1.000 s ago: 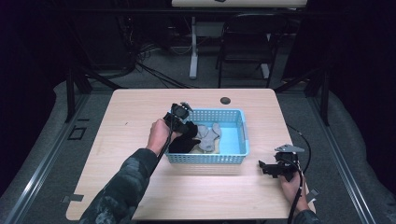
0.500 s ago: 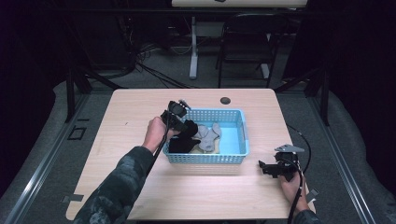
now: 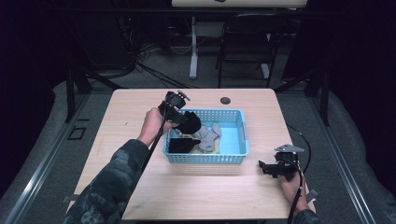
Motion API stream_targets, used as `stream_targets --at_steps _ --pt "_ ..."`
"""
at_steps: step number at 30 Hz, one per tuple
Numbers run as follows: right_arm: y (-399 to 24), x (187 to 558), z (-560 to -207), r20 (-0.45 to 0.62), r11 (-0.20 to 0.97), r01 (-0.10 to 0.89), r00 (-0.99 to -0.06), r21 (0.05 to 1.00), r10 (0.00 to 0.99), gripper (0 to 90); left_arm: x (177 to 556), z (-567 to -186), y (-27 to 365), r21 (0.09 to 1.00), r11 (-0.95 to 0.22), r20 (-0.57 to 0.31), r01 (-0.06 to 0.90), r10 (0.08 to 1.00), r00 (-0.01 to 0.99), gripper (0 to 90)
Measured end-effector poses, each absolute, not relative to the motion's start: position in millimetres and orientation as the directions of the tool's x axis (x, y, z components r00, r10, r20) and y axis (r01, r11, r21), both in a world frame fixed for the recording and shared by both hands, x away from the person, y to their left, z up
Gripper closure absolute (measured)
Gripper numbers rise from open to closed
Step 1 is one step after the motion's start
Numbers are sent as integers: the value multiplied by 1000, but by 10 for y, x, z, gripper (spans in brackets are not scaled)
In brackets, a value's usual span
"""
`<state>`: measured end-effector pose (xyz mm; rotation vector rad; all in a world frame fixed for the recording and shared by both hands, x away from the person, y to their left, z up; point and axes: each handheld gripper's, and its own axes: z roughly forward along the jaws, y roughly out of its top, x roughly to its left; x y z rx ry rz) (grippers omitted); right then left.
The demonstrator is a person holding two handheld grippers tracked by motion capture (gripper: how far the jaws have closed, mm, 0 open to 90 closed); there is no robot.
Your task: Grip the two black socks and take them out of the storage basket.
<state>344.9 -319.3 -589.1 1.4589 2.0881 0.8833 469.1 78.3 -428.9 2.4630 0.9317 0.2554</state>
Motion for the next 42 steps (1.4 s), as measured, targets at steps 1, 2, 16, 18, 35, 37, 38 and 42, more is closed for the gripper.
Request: stream_targets --at_steps 1,2,16,18,35,37,38,42 --pt "-3194 3448 -5890 2 240 657 -344 715 939 29 4694 -4269 784 506 -650 4 567 660 752 825" --pt "-3193 3448 -5890 2 240 657 -344 715 939 30 4689 -4258 781 516 -645 11 564 663 749 824" --pt "-3191 3448 -5893 6 236 656 -344 717 939 29 4671 -4011 824 551 -635 13 542 656 755 828" --pt "-3191 3447 -5892 4 237 656 -343 716 939 29 4664 -3945 839 559 -631 13 538 655 755 828" --pt "-3191 3448 -5893 7 235 656 -344 717 939 29 4621 -3580 959 589 -627 54 510 660 749 827" --pt "-3192 3448 -5891 1 238 657 -342 715 940 29 4622 -3565 968 592 -626 57 507 660 749 828" --pt "-3191 3448 -5893 7 235 656 -344 718 939 29 4618 -3529 985 596 -624 59 506 662 747 827" --pt "-3191 3448 -5892 6 236 656 -343 717 939 29 4609 -3465 1017 602 -622 67 500 664 745 827"
